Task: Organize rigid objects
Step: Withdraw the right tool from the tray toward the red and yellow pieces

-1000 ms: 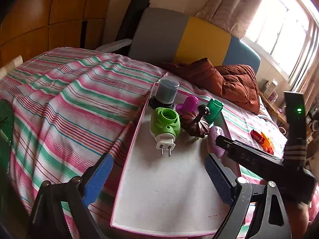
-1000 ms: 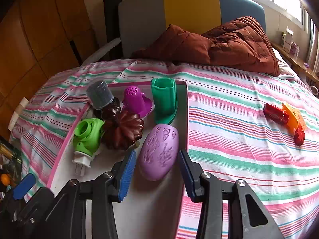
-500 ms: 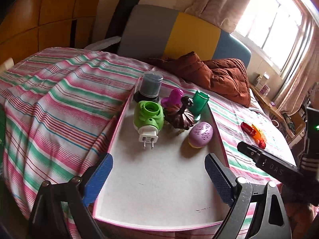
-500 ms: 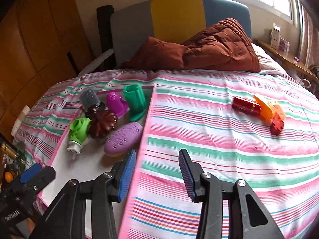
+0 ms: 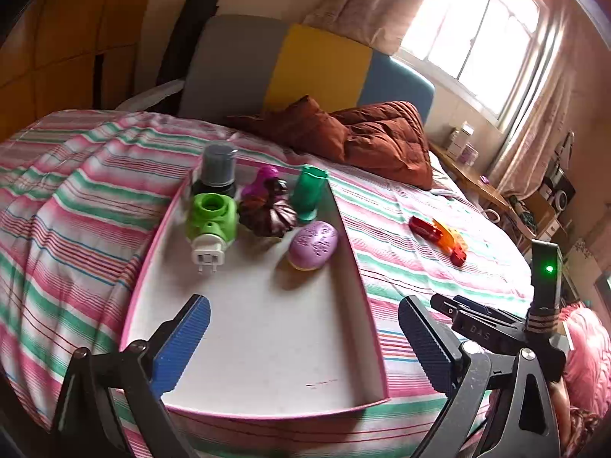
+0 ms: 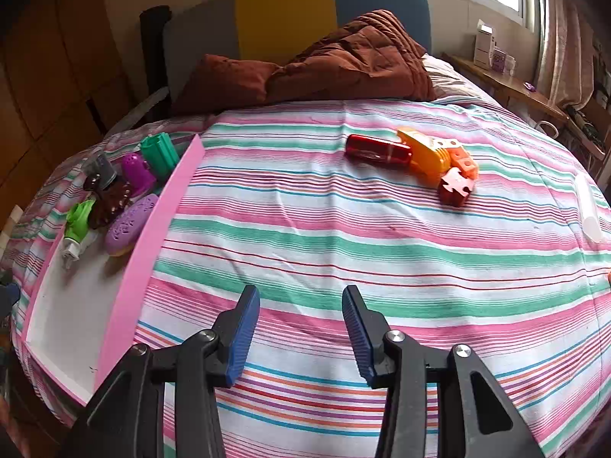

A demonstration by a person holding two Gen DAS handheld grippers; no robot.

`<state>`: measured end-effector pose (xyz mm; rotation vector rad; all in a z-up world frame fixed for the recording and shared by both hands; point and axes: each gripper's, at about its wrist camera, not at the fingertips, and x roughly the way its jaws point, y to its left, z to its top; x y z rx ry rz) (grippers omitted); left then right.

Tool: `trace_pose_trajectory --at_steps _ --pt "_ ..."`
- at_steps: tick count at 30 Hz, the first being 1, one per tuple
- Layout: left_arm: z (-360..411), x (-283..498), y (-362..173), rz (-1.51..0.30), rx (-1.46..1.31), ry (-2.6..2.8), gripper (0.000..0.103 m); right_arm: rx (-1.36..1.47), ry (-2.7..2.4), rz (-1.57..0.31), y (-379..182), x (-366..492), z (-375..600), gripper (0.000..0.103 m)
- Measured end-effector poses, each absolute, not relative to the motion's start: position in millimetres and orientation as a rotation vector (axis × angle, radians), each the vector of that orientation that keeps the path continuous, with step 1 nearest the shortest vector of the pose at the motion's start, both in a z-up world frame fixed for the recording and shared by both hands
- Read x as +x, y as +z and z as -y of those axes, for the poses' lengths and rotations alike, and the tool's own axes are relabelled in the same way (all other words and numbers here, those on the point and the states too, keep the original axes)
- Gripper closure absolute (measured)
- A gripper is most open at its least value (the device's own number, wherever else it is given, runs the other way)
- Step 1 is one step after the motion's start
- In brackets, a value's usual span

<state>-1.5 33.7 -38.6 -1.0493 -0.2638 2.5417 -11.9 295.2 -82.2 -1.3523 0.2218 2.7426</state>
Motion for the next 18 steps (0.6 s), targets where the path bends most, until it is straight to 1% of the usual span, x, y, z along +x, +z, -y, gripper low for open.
trace_pose_trajectory --at_steps 6,11,18 --pt "-62.5 8.3 -30.9 0.187 -1.030 2.490 0.000 -1.294 2.678 -0.302 -86.3 -1.3 -336.5 0.058" --pt "-89.1 12.2 -29.2 0.125 -1.051 2.443 0.000 -1.240 2.619 -0.365 -87.5 -0.7 -372.2 0.058" --pt "-116.7 21.5 -28.9 0.037 -1.050 2.405 0.000 -1.165 2.539 -0.494 -81.5 -34.9 -427.3 0.058"
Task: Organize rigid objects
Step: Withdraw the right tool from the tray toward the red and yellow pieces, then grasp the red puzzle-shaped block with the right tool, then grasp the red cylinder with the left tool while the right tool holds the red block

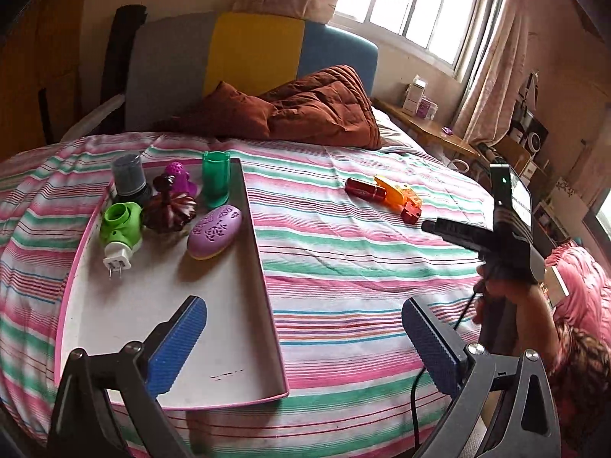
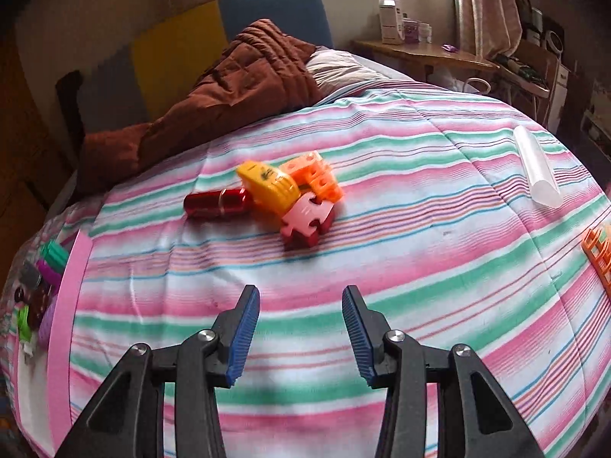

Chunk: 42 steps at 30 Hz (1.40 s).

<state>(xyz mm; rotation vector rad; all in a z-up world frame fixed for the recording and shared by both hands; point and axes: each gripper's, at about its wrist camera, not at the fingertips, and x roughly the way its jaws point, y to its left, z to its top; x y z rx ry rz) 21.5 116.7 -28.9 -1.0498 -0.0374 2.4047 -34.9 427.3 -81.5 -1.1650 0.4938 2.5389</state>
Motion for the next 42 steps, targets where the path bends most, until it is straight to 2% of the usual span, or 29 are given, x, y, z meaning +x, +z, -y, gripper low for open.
trace_pose_trajectory --at_steps 4,10,12,13,20,25,28,33,37,42 --pt "-125.3 23.0 -28.7 0.000 -1.057 2.398 0.000 -1.148 2.513 -0.564 -77.8 -73.1 -444.8 0.058" --pt "-131.5 21.5 -30.7 -0.050 -1.082 2.401 0.000 -1.188 2.476 -0.534 -91.8 -114.6 -448.3 0.058" --pt "-133.7 20.4 -30.9 -0.055 -1.086 2.402 0.000 -1.180 2.484 -0.497 -94.1 -113.0 -448.3 0.058" --pt "-135.3 19.9 -30.7 -0.057 -1.087 2.400 0.000 -1.185 2.494 -0.505 -97.0 -109.8 -449.9 0.064" --pt "-162.0 11.3 -23.8 -0.100 -1.058 2.378 0.000 -1.202 2.573 -0.534 -101.4 -69.9 -467.3 0.071" --pt "-193.4 -4.3 -9.7 -0.134 -1.002 2.358 0.000 -1.190 2.610 -0.496 -106.4 -41.0 -479.7 0.071" --pt "-218.2 -22.4 -5.7 -0.172 -0.988 2.346 0.000 -1.142 2.614 -0.576 -108.6 -32.4 -488.4 0.071" --pt "-262.5 -57.4 -5.8 -0.307 -0.927 2.369 0.000 -1.106 2.630 -0.556 -110.3 -28.9 -485.6 0.070" --pt "-304.0 -104.1 -21.3 -0.372 -0.978 2.300 0.000 -1.082 2.642 -0.578 -112.0 -26.2 -487.1 0.070" --pt "-354.1 -149.2 -46.6 -0.567 -0.960 2.220 0.000 -1.053 2.657 -0.610 -114.6 -24.0 -489.2 0.070"
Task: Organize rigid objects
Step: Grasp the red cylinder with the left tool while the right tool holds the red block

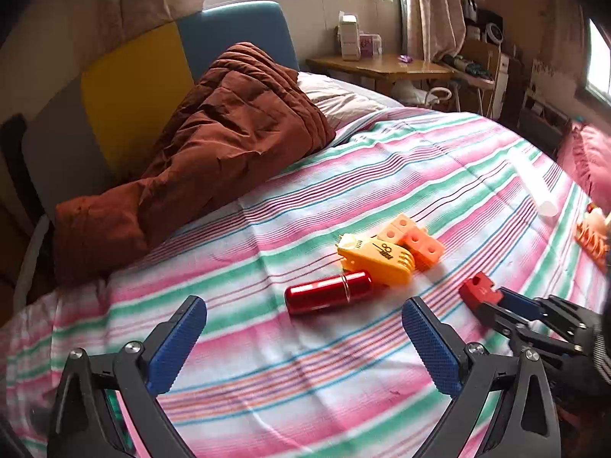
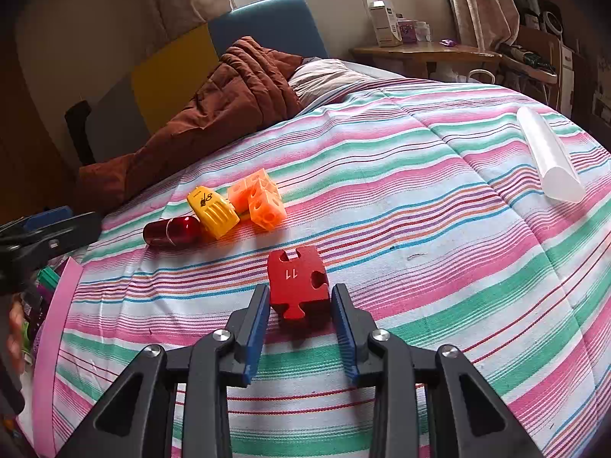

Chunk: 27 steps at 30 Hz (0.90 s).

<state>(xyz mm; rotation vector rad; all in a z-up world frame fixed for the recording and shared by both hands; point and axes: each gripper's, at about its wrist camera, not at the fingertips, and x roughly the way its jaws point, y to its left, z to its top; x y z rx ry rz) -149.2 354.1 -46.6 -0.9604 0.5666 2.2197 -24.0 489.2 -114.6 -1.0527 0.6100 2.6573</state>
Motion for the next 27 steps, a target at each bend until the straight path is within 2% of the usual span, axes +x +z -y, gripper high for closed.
trace_pose_trajectory --at_steps 8,17,22,23,27 --pt "-391.1 -181.9 -93.9 -0.655 -1.125 1.991 0.001 -1.015 2.675 -0.703 -118.6 -20.6 -497.8 0.071" --pt "-388.2 -139.1 -79.9 -0.580 -1.068 1.833 0.002 -0.994 2.680 -0.742 -119.6 -18.6 -500.7 0.071" --pt "-411.7 -149.3 -83.1 -0.739 -0.987 1.930 0.005 -0.992 2.680 -0.744 -119.5 -18.3 -500.6 0.071" --pt "-414.6 -150.3 -86.1 -0.765 -0.992 1.914 0.010 -0.993 2.680 -0.744 -119.4 -18.3 -500.7 0.071" --pt "-412.9 -145.6 -101.9 -0.854 -1.017 1.820 0.052 -0.992 2.680 -0.744 -119.1 -18.6 -501.1 0.071"
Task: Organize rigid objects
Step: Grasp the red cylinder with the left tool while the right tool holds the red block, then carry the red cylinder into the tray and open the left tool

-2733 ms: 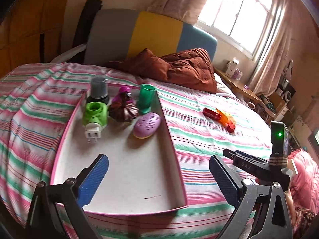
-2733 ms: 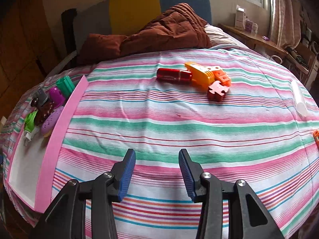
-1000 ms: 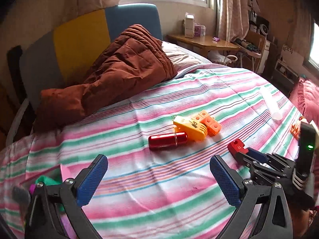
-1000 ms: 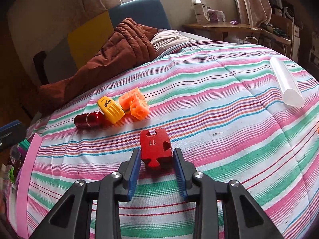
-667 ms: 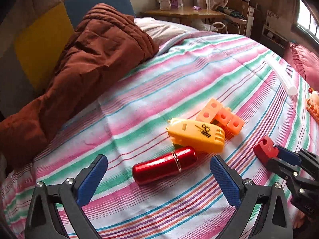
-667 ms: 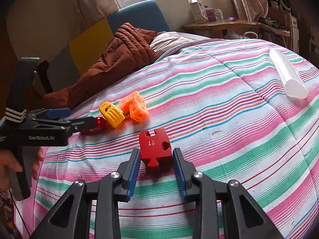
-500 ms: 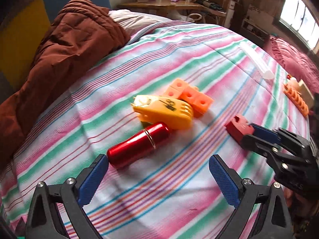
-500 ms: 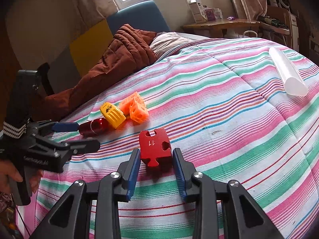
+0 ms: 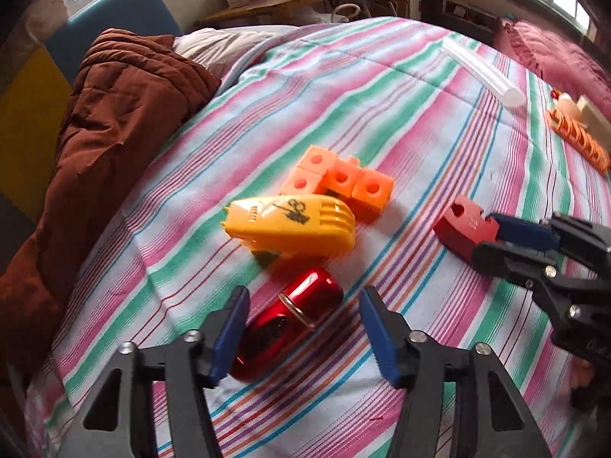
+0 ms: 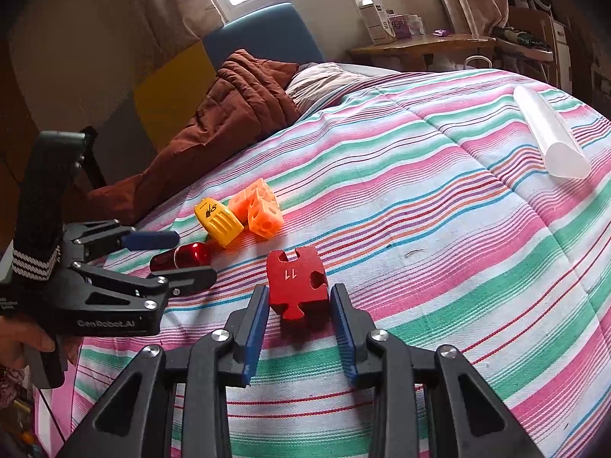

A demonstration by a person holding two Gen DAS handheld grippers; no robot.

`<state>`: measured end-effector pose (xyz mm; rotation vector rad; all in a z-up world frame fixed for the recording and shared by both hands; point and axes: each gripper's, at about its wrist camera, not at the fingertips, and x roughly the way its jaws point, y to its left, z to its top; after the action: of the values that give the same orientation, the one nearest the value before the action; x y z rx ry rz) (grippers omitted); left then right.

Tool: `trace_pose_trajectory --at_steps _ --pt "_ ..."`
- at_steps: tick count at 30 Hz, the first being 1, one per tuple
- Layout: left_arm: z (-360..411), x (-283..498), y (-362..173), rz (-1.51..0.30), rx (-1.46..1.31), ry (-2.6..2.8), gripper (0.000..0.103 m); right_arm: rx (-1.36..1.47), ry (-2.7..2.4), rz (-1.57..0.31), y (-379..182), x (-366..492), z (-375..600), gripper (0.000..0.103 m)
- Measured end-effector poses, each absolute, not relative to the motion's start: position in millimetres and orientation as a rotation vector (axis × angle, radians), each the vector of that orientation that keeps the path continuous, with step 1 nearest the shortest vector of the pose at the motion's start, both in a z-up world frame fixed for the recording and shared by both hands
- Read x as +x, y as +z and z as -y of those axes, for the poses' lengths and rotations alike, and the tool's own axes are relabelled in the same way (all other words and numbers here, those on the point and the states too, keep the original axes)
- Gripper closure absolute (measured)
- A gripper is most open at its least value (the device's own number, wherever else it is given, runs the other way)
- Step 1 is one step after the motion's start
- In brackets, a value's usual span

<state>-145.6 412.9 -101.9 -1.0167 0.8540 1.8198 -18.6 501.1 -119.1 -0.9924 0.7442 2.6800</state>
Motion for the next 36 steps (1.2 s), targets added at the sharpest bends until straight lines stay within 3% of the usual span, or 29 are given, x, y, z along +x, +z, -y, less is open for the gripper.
trace_pose_trajectory --at_steps 2,4,18,36 --pt "-408.3 -145.3 -100.1 -0.784 -1.049 1.803 0.068 -0.990 2.680 -0.750 -118.8 -18.2 -501.2 0.071" --pt "-404.4 -143.0 -100.7 -0.738 -1.083 1.785 0.076 -0.987 2.680 -0.756 -118.5 -18.0 -501.9 0.071" --pt "-377.5 -120.0 -101.5 -0.594 -1.123 1.895 0.076 -0.989 2.677 -0.743 -118.7 -18.5 -500.7 0.071" --pt "-293.9 -58.7 -89.3 -0.259 -1.221 1.985 0.077 -1.020 2.652 -0.623 -115.9 -22.9 -490.5 0.071"
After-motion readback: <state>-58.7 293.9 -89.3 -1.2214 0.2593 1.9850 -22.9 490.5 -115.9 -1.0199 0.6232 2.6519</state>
